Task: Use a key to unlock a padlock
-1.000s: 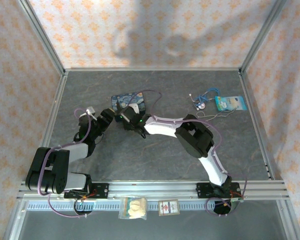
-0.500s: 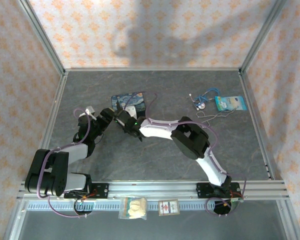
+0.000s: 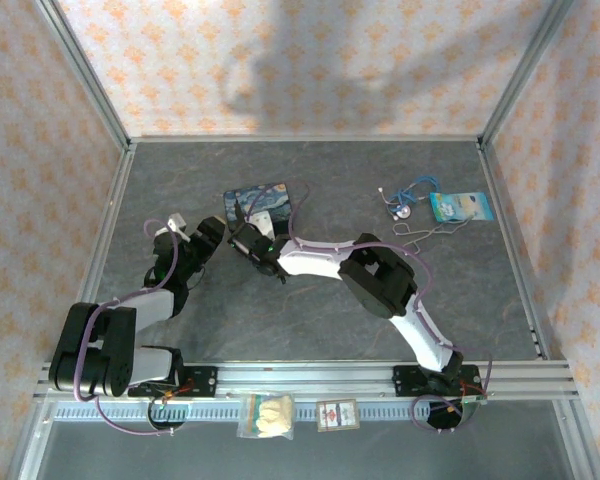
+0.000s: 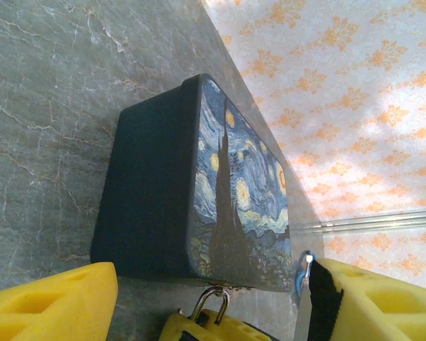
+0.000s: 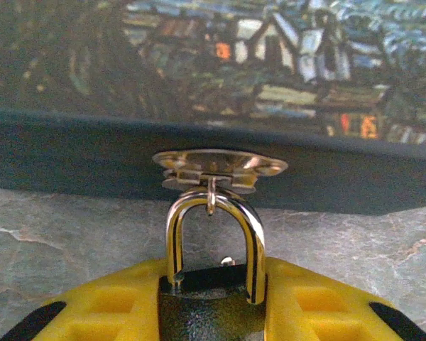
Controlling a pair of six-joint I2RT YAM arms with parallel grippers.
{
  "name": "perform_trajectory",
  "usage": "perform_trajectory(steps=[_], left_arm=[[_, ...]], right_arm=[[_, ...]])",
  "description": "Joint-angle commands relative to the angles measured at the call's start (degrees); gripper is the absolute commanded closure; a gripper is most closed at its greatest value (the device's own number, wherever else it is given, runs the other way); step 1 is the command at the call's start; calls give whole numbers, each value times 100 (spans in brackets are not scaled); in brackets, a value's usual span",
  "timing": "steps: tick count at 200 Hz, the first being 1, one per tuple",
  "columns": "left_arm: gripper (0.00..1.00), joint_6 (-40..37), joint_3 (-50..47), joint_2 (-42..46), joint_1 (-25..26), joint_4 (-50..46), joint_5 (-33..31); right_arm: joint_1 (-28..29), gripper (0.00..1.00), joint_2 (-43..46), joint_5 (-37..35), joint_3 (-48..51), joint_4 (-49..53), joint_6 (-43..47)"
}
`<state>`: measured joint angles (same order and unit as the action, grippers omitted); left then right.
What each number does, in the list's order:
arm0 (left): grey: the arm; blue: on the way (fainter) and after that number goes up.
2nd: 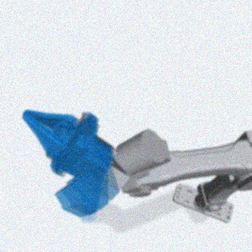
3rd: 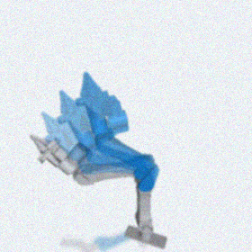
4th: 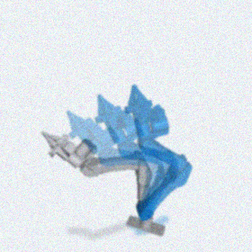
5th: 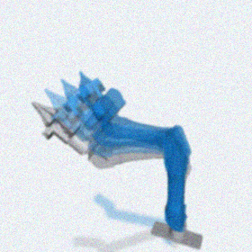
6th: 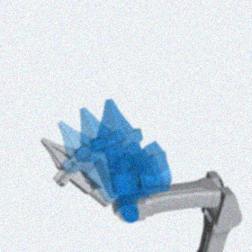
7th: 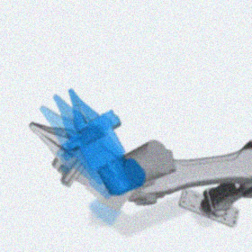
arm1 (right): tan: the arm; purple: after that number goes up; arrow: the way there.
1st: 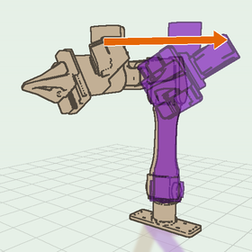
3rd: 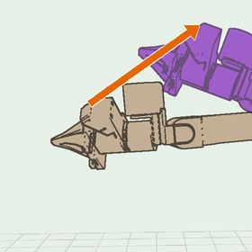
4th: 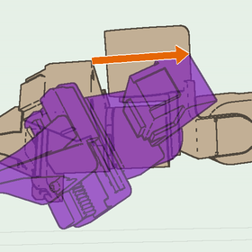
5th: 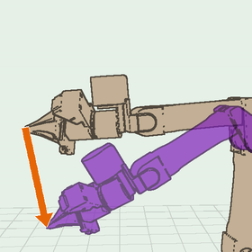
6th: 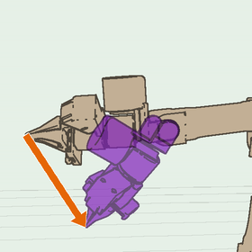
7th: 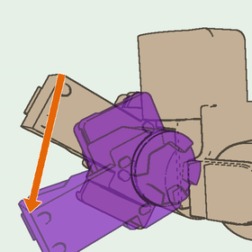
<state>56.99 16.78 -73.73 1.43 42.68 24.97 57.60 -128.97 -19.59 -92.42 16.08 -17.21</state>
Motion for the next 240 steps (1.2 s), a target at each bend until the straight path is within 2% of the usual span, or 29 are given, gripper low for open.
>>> perform_trajectory(steps=[1, 13, 27, 40, 78, 154, 240], left_arm=[[28, -85, -17, 64, -60, -21, -41], [28, -83, -5, 44, -74, -8, -41], [28, -70, 0, 16, -82, 22, -21], [28, -57, 10, -11, -86, 46, -5], [28, -66, 94, -168, -90, 117, 59], [28, -73, 78, -205, -99, 135, 88], [28, 50, 45, -163, -115, 175, 87]], right_arm=[[-74, 60, 173, 25, 299, -136, 519], [-242, 55, 390, 749, 582, -365, 453], [-543, 55, 627, 1694, 842, -541, 310], [-762, 55, 788, 2110, 1001, -596, 301], [-788, 51, 1130, 1896, 1036, -531, 568], [-751, 48, 741, 1243, 732, -271, 1228], [-610, 55, 530, 832, 954, -570, 2064]])
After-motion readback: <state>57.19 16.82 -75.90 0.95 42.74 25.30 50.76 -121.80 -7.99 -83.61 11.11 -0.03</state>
